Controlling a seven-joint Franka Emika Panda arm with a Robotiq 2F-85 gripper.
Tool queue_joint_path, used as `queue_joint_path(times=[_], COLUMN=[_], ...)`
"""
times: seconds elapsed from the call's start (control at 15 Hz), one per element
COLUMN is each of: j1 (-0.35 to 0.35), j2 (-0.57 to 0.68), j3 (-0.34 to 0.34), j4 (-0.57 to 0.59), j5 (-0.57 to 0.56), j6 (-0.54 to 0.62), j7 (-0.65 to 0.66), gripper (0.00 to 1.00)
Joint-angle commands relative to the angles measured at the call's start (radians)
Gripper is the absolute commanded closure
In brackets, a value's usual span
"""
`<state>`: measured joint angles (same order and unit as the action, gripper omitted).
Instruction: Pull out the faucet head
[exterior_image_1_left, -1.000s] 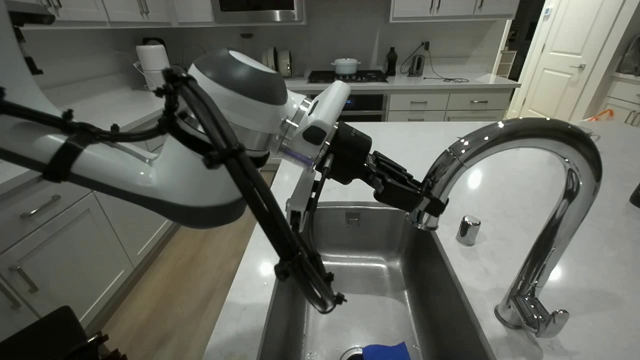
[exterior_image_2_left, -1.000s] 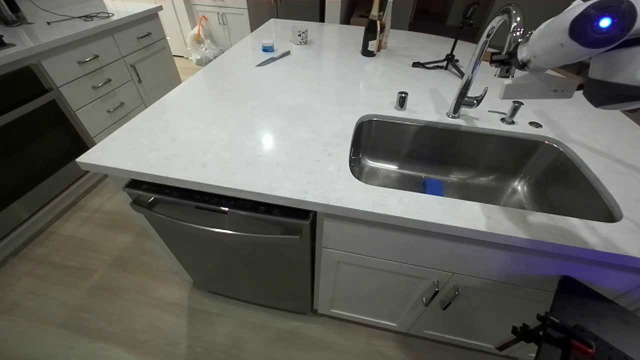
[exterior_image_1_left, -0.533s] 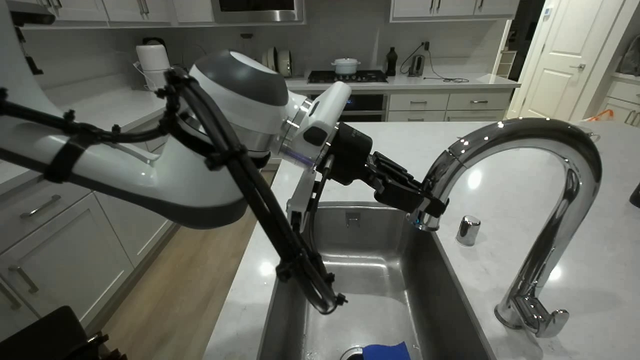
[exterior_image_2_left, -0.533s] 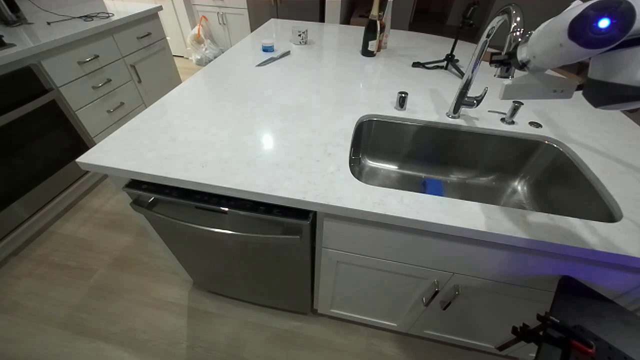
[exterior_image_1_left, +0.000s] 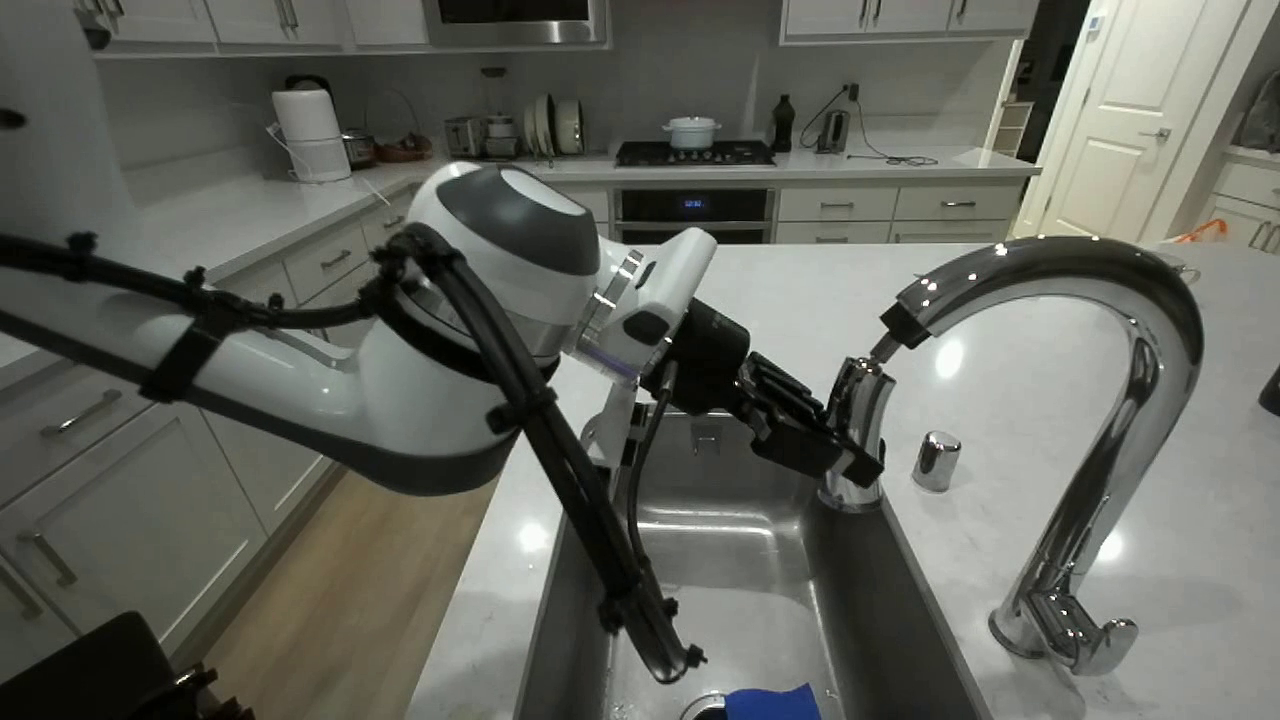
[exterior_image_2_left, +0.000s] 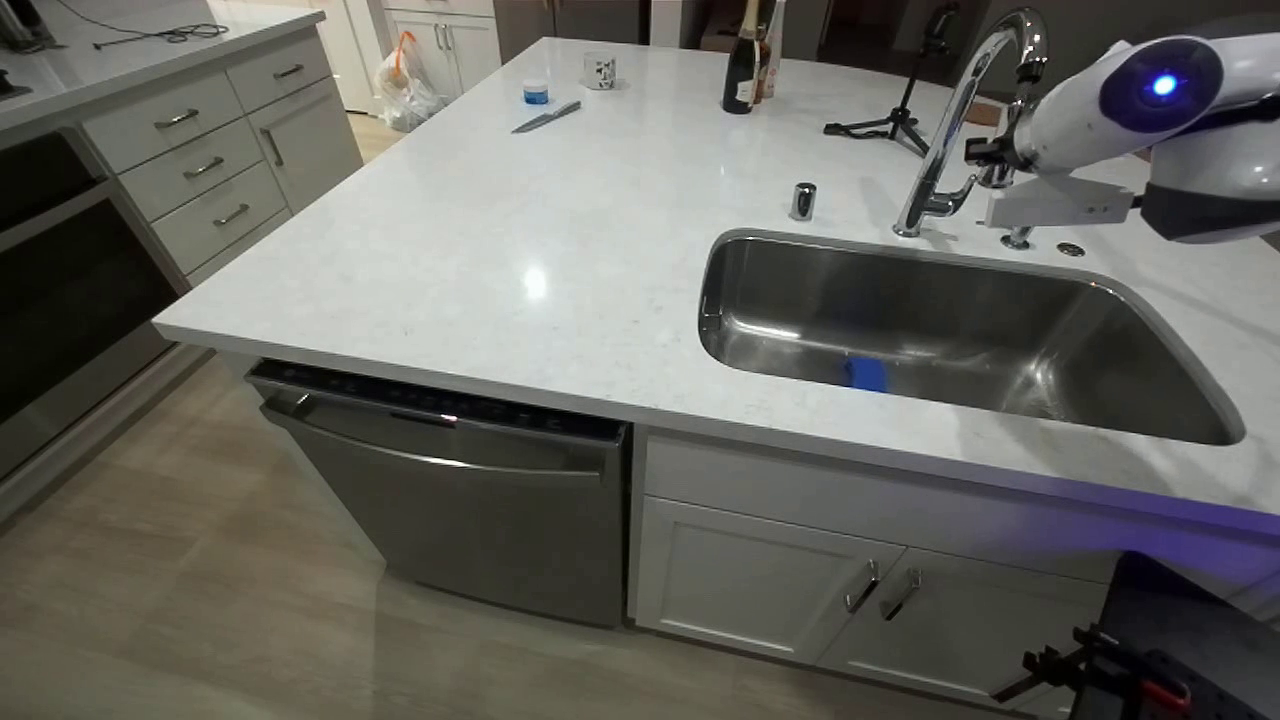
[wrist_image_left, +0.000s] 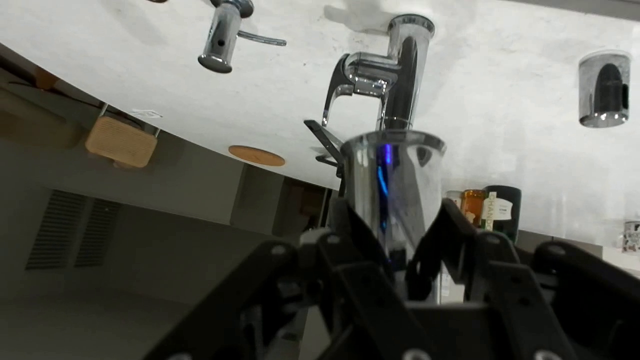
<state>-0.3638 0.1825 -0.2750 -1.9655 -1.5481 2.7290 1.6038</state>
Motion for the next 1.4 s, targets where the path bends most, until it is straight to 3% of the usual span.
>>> queue_joint_path(times=[0.0, 0.53, 1.0, 1.33], j1=[-0.004, -0.014, -0.044, -0.082], j2=[0.056, 0.108, 0.160, 0.189], j3=[0.006, 0.021, 0.044, 0.098], j4=[-0.005, -0.040, -0.095, -0.118], j5=[0.031, 0.167, 0.401, 0.566], j6=[0.021, 0.082, 0.160, 0.156], j7=[-0.010, -0.060, -0.220, -0.358], gripper=[0.80, 0.80, 0.80, 0.80])
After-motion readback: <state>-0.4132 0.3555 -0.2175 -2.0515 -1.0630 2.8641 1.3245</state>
